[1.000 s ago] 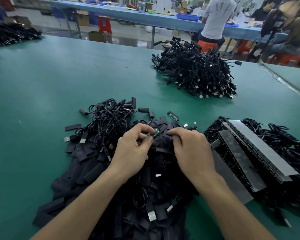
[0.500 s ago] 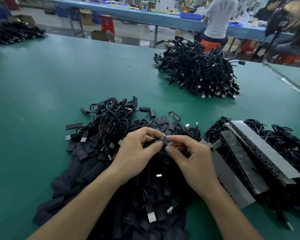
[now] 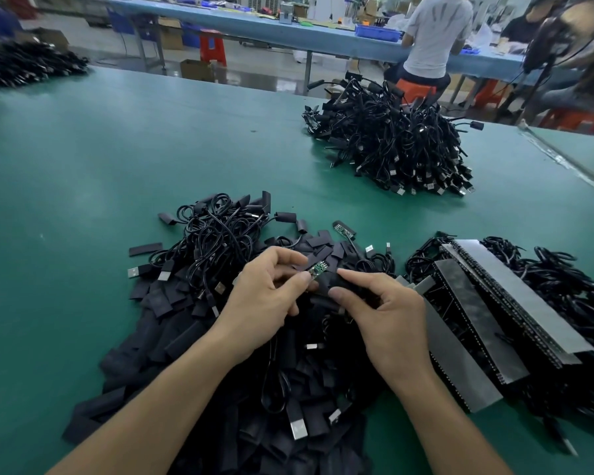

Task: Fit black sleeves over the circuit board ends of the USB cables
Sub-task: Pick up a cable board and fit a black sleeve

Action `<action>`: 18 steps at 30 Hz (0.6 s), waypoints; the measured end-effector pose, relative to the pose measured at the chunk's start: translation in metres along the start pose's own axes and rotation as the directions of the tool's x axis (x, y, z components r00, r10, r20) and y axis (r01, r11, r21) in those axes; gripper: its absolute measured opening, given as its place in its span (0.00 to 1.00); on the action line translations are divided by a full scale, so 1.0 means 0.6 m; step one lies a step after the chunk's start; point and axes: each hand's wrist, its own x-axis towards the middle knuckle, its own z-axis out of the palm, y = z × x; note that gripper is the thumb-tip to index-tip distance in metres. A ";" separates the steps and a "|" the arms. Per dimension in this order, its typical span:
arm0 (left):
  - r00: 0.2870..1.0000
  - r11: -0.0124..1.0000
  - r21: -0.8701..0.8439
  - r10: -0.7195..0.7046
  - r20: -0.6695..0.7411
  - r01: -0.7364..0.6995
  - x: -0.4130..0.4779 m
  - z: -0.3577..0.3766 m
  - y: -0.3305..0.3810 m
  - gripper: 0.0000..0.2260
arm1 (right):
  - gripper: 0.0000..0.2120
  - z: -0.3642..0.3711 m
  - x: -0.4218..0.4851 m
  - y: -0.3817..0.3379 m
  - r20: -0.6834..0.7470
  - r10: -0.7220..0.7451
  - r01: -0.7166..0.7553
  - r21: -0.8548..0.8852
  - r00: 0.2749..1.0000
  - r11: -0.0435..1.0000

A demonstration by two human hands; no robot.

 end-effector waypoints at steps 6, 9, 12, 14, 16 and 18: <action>0.998 0.999 -0.033 -0.014 0.069 0.017 0.000 -0.004 0.003 0.04 | 0.11 -0.001 0.005 0.007 0.034 0.100 -0.103 0.093 0.994 0.990; 0.997 0.999 -0.034 -0.006 0.078 0.009 0.000 -0.007 0.003 0.07 | 0.11 -0.002 0.008 0.010 0.044 0.114 -0.117 0.093 0.993 0.989; 0.996 1.000 -0.031 -0.002 0.093 0.005 0.001 -0.010 0.002 0.09 | 0.10 -0.003 0.008 0.010 0.054 0.140 -0.145 0.110 0.989 0.983; 0.995 1.000 -0.030 0.008 0.100 -0.005 0.002 -0.012 0.002 0.09 | 0.11 -0.005 0.009 0.010 0.069 0.138 -0.145 0.114 0.988 0.983; 0.994 1.000 -0.023 0.019 0.106 -0.016 0.002 -0.012 0.002 0.09 | 0.11 -0.007 0.010 0.007 0.088 0.136 -0.148 0.144 0.987 0.978; 0.994 1.000 -0.007 0.029 0.104 -0.028 0.003 -0.013 0.002 0.08 | 0.12 -0.010 0.011 0.005 0.105 0.135 -0.153 0.182 0.985 0.971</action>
